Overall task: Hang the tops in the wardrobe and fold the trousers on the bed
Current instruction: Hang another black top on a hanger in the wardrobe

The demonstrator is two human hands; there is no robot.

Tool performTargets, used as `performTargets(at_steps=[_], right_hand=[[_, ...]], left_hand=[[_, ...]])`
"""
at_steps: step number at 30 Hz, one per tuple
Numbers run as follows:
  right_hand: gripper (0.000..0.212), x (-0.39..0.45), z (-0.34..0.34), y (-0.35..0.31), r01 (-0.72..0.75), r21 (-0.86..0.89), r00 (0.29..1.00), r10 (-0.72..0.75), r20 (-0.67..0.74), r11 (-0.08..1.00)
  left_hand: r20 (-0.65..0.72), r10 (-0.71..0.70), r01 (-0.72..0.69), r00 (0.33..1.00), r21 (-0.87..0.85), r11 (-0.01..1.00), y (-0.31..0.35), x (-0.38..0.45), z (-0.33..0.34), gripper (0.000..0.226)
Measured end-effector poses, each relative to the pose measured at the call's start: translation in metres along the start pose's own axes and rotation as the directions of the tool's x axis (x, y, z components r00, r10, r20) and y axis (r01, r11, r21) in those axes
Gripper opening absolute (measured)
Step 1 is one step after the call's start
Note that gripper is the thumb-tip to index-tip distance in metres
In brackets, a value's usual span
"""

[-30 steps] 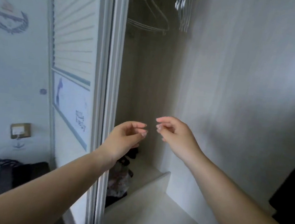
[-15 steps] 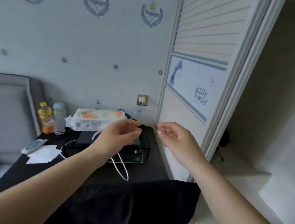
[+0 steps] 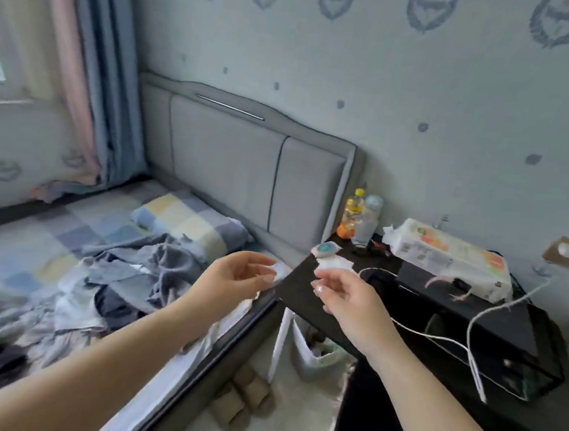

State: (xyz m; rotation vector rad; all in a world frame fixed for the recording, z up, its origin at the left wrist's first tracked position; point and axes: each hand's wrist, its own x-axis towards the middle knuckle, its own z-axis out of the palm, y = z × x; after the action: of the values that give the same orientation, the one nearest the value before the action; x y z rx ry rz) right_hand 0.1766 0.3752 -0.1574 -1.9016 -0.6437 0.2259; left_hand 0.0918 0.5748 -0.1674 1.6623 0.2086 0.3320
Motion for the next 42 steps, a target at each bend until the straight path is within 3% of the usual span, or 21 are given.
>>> performTargets(at_steps=[6,12,19,24,28,31,34,37,42], right_hand=[[0.014,0.054,0.115,-0.022,0.068,0.039,0.953,-0.076,0.293,0.997],[0.015,0.097,0.232,-0.032,0.066,0.094,0.813,-0.108,0.572,0.993],[0.014,0.159,0.351,-0.038,0.027,0.14,0.651,-0.124,0.749,0.99],[0.013,0.195,0.427,-0.025,-0.04,0.096,0.539,-0.06,0.84,0.995],[0.013,0.205,0.496,-0.017,-0.063,0.027,0.419,0.002,0.908,0.998],[0.016,0.197,0.537,-0.015,-0.053,-0.019,0.342,0.036,0.939,0.998],[0.016,0.19,0.573,-0.017,-0.015,-0.063,0.272,0.065,0.96,0.998],[0.013,0.184,0.604,-0.019,0.003,-0.116,0.258,0.111,0.96,0.993],[0.013,0.166,0.658,-0.017,0.022,-0.2,0.281,0.186,0.942,0.98]], left_hand=[[-0.285,-0.132,0.134,0.949,-0.01,0.991,-0.042,-0.05,-0.118,0.016],[-0.561,-0.27,0.282,0.782,-0.068,0.957,-0.09,-0.104,-0.2,0.017],[-0.746,-0.364,0.362,0.558,-0.176,0.916,-0.127,-0.112,-0.271,0.018],[-0.789,-0.466,0.458,0.4,-0.268,0.847,-0.16,-0.119,-0.312,0.016],[-0.809,-0.548,0.491,0.21,-0.398,0.775,-0.188,-0.143,-0.338,0.015],[-0.796,-0.596,0.475,0.106,-0.486,0.734,-0.204,-0.163,-0.353,0.012],[-0.783,-0.62,0.449,0.047,-0.538,0.713,-0.216,-0.18,-0.371,0.012],[-0.764,-0.645,0.427,0.011,-0.58,0.694,-0.23,-0.195,-0.39,0.012],[-0.716,-0.697,0.437,0.037,-0.616,0.655,-0.265,-0.219,-0.438,0.012]])
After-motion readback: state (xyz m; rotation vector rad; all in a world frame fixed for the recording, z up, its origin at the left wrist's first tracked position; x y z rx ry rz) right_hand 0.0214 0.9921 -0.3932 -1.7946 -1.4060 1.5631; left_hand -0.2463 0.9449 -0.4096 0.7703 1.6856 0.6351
